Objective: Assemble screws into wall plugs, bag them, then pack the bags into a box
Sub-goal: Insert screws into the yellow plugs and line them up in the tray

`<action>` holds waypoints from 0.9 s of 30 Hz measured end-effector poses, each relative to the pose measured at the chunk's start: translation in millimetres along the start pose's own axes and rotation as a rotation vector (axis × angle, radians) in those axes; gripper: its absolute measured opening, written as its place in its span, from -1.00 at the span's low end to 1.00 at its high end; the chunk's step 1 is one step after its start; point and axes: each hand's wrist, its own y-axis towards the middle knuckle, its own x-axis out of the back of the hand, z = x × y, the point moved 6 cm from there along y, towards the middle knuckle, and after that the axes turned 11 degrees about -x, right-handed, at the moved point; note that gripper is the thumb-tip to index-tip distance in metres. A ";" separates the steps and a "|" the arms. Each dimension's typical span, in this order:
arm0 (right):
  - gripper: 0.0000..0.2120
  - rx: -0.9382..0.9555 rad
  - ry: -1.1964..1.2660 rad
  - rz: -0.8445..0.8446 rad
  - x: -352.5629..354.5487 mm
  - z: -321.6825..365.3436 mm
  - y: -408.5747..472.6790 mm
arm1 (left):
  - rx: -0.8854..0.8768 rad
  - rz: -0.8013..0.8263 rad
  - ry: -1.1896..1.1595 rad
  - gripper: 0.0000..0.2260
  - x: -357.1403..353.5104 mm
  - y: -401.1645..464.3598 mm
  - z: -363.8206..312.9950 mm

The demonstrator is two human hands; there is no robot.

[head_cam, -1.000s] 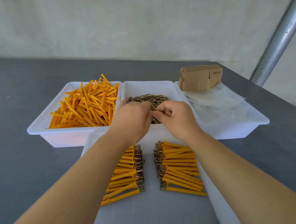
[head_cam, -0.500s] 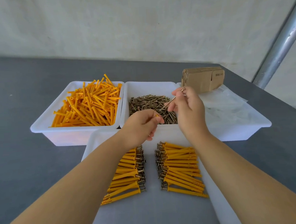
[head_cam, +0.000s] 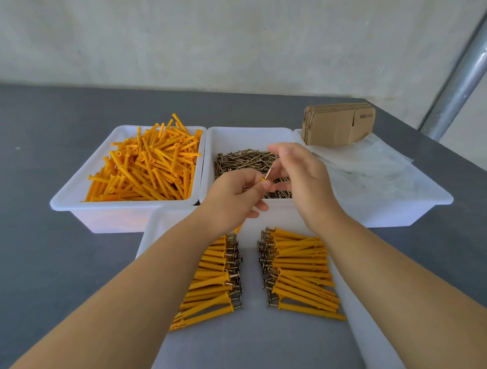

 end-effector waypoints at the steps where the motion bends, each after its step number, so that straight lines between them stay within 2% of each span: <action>1: -0.74 0.013 -0.004 -0.029 3.0 1.5 -0.7 | -0.010 -0.016 0.002 -0.79 1.1 0.4 -1.3; 3: -0.72 0.102 -0.093 -0.089 8.0 7.0 -2.9 | -0.026 -0.058 0.002 -0.80 3.1 0.3 -4.2; 6: -0.76 0.232 -0.196 -0.068 2.8 14.7 -8.1 | -0.037 -0.110 -0.029 -0.82 6.6 -1.1 -7.0; 8: -0.75 0.240 -0.209 -0.046 -1.7 15.7 -9.9 | -0.036 -0.131 -0.072 -0.83 7.5 -2.0 -7.6; 11: -0.73 0.213 -0.210 -0.082 1.3 11.7 -9.0 | -0.058 -0.128 -0.119 -0.96 9.0 -2.9 -11.9; 14: -0.73 0.149 -0.154 -0.172 15.8 6.4 -3.8 | -0.084 0.035 -0.103 -0.91 1.2 -4.2 -17.5; 17: -0.74 0.105 -0.103 -0.256 30.6 3.9 0.2 | -0.123 0.298 0.163 -0.80 -15.3 -9.5 -22.2; 20: -0.74 0.088 -0.090 -0.298 38.2 2.5 0.6 | -0.154 0.502 0.380 -0.82 -41.0 -18.5 -26.2; 25: -0.75 0.083 -0.110 -0.278 34.6 0.6 1.7 | -0.315 0.599 0.671 -0.97 -83.8 -26.0 -35.0; 27: -0.75 0.091 -0.115 -0.273 34.2 0.8 1.8 | -0.344 0.611 0.796 -0.91 -93.2 -27.6 -33.0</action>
